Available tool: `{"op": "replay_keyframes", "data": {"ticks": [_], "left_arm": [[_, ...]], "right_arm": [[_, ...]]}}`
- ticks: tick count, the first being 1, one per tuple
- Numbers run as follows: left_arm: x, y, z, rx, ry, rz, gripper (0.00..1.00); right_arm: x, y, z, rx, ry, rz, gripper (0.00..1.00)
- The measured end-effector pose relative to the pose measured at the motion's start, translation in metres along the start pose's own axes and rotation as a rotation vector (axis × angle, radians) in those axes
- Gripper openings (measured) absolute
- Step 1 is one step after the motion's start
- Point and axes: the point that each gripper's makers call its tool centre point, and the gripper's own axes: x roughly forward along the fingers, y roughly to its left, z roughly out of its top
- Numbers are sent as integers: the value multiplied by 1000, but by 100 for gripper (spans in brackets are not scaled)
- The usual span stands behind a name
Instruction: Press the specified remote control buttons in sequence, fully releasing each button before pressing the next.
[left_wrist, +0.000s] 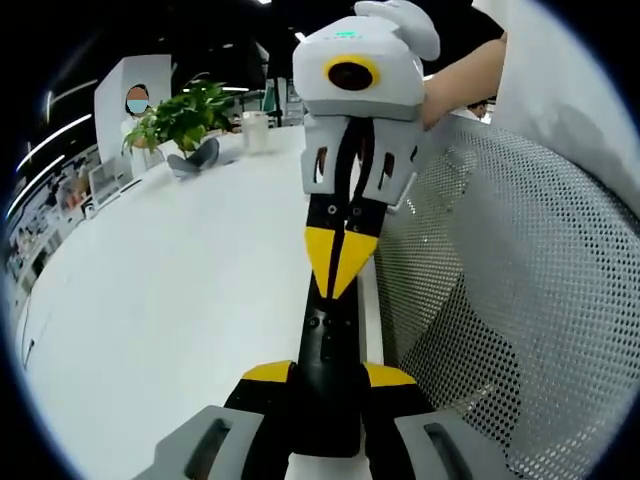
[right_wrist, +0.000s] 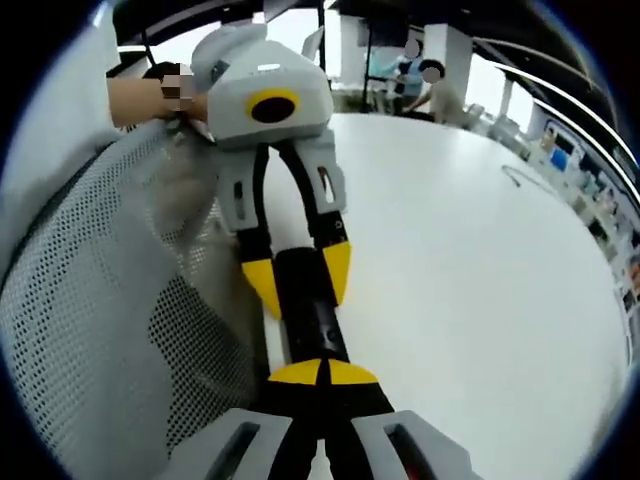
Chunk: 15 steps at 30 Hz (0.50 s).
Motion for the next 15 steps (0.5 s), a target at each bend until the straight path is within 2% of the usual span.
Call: {"op": "replay_keyframes", "data": {"ticks": [15], "left_arm": [[-1,0,0,0,-1,0,25]], "right_arm": [[0,2,5,-68,22,2,0]]}}
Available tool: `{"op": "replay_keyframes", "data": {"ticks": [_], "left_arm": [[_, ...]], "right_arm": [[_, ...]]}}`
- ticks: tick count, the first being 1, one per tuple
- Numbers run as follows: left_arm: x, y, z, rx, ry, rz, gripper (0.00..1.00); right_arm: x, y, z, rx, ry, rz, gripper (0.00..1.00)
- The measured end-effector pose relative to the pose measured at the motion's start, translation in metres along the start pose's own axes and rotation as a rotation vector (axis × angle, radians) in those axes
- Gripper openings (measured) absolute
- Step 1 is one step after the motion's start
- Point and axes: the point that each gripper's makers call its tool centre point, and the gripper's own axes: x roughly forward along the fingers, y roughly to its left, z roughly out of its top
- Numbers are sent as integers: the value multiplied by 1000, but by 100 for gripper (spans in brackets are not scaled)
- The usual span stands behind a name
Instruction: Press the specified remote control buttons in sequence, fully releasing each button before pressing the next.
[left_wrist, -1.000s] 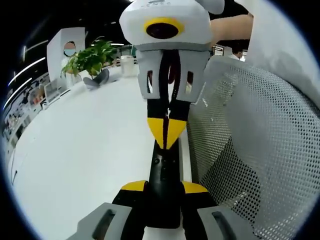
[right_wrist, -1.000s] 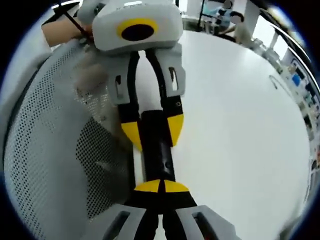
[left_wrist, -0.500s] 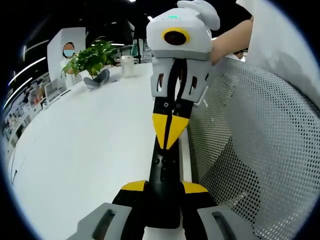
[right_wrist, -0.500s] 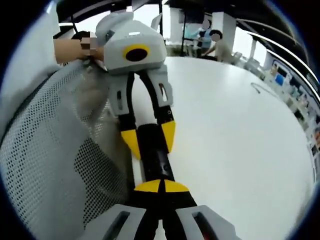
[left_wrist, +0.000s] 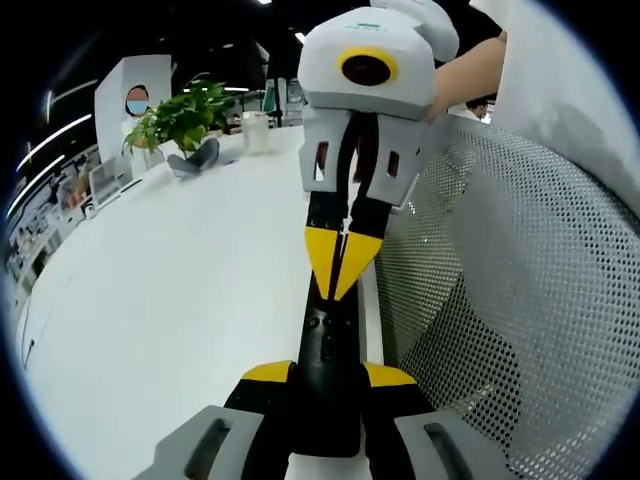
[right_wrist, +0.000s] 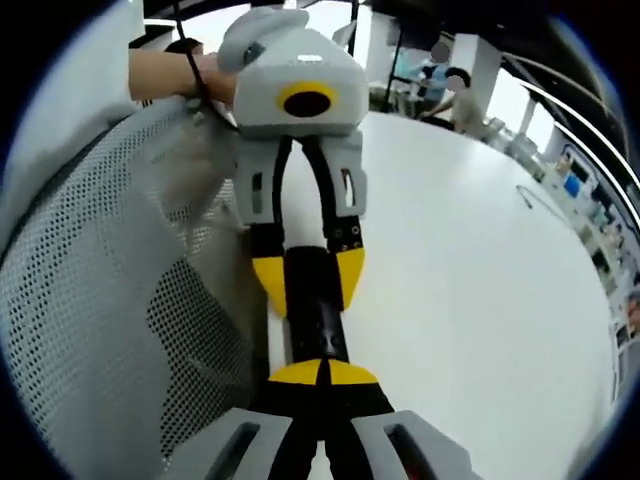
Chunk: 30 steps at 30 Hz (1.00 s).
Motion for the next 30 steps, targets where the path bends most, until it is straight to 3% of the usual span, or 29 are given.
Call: {"op": "replay_keyframes", "data": {"ticks": [13,23,30], "left_arm": [[0,0,0,0,1,0,25],[0,0,0,0,0,0,25],[0,0,0,1,1,-1,25]], "right_arm": [[4,0,1,-42,27,10,0],[6,-3,-1,-38,129,48,0],[7,-3,-2,-33,172,34,0]]}}
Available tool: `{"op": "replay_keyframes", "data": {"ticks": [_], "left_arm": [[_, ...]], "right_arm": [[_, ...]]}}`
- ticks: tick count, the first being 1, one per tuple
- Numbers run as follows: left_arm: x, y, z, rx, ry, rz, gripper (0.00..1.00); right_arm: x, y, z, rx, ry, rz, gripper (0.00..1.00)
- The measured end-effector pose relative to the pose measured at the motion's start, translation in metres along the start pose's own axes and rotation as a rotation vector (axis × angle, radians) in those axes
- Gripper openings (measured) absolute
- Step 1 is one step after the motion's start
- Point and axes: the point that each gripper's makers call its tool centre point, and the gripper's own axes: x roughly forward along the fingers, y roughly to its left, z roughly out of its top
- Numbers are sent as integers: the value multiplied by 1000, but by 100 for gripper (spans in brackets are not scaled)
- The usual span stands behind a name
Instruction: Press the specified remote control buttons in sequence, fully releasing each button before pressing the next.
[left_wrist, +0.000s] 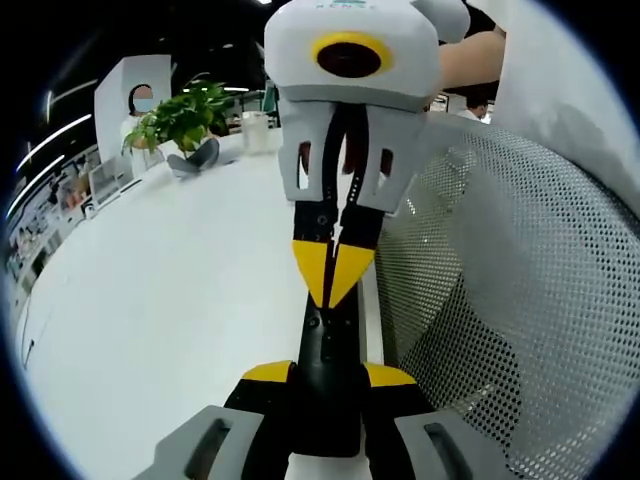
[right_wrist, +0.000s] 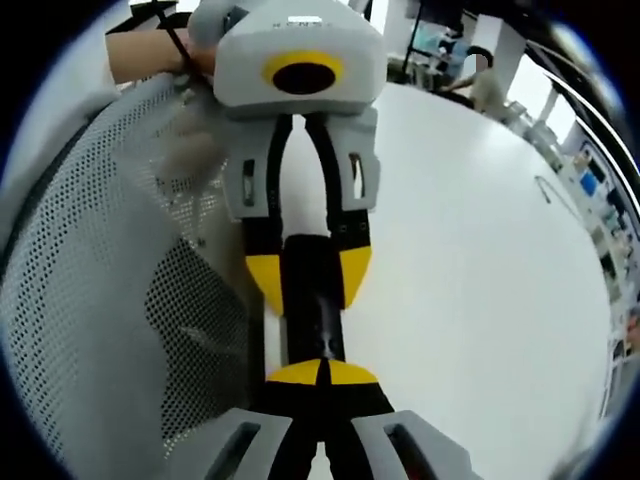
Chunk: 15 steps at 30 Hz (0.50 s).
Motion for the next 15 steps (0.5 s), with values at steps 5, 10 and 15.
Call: {"op": "replay_keyframes", "data": {"ticks": [5,10,15], "left_arm": [[0,0,0,0,1,1,25],[0,0,0,1,2,1,25],[0,0,0,3,2,1,25]], "right_arm": [[0,0,0,0,-34,-82,0],[-1,1,0,-21,-56,-128,0],[0,16,10,30,-99,-85,0]]}}
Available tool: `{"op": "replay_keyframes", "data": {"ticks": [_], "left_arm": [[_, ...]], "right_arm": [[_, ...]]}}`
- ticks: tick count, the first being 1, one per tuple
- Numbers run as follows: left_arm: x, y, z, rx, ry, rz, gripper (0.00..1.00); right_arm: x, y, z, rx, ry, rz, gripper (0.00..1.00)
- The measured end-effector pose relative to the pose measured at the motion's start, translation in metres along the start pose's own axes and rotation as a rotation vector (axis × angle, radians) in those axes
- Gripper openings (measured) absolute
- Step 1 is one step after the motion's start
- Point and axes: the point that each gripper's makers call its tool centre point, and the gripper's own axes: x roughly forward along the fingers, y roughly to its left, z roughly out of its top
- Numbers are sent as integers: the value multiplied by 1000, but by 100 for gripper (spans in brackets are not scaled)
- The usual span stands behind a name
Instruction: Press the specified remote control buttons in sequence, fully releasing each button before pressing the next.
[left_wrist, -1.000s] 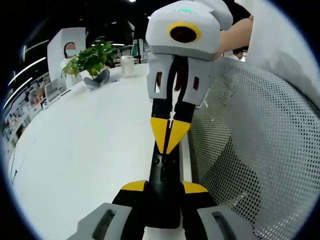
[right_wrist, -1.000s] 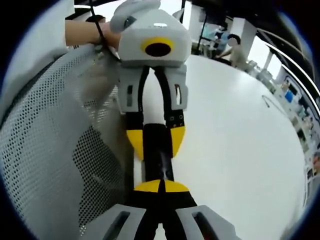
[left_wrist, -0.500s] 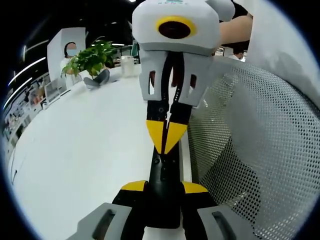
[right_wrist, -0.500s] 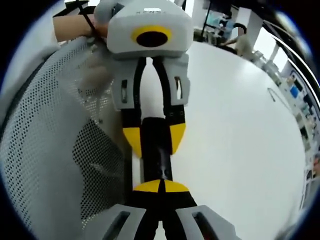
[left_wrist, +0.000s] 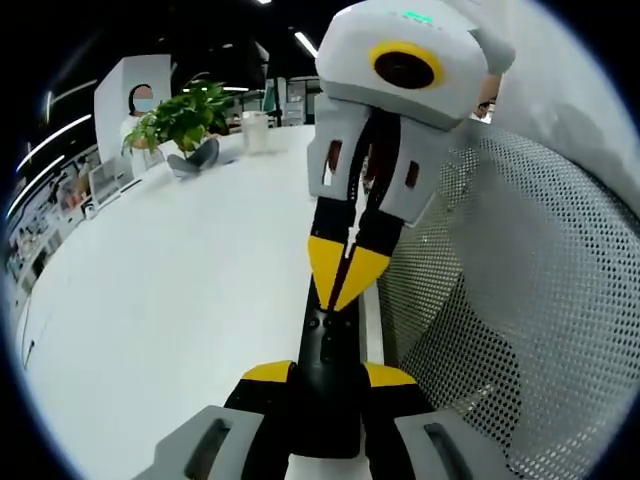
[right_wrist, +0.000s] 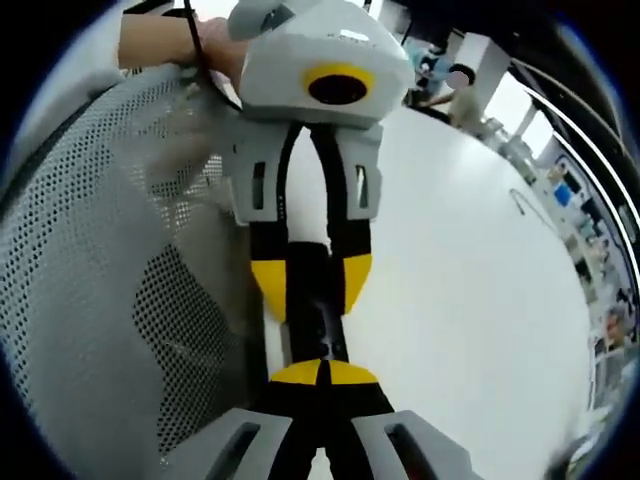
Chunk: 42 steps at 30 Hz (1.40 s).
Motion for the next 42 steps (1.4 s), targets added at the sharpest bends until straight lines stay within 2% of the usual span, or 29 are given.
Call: {"op": "replay_keyframes", "data": {"ticks": [1,2,3,9,12,19,24,28,32,35,42], "left_arm": [[0,0,0,-1,1,0,25],[0,0,0,-2,1,0,25],[0,0,0,-2,0,0,25],[0,0,0,-1,1,0,25],[0,0,0,0,5,-3,25],[0,0,0,-2,6,-2,25],[0,0,0,-2,8,1,25],[0,0,0,-3,4,2,25],[0,0,0,-5,2,2,25],[0,0,0,-4,1,2,25],[0,0,0,-4,1,2,25]], "right_arm": [[1,8,3,29,-16,28,0],[3,8,1,11,1,11,0],[2,4,0,-54,14,-31,0],[4,4,1,-25,27,-20,0],[6,5,1,-45,46,-14,0],[7,4,1,-7,58,11,0],[6,4,1,7,39,8,0],[3,2,1,83,30,17,0],[0,-6,0,56,38,-26,0],[1,-12,0,93,32,-23,0],[3,-13,1,95,40,-9,0]]}}
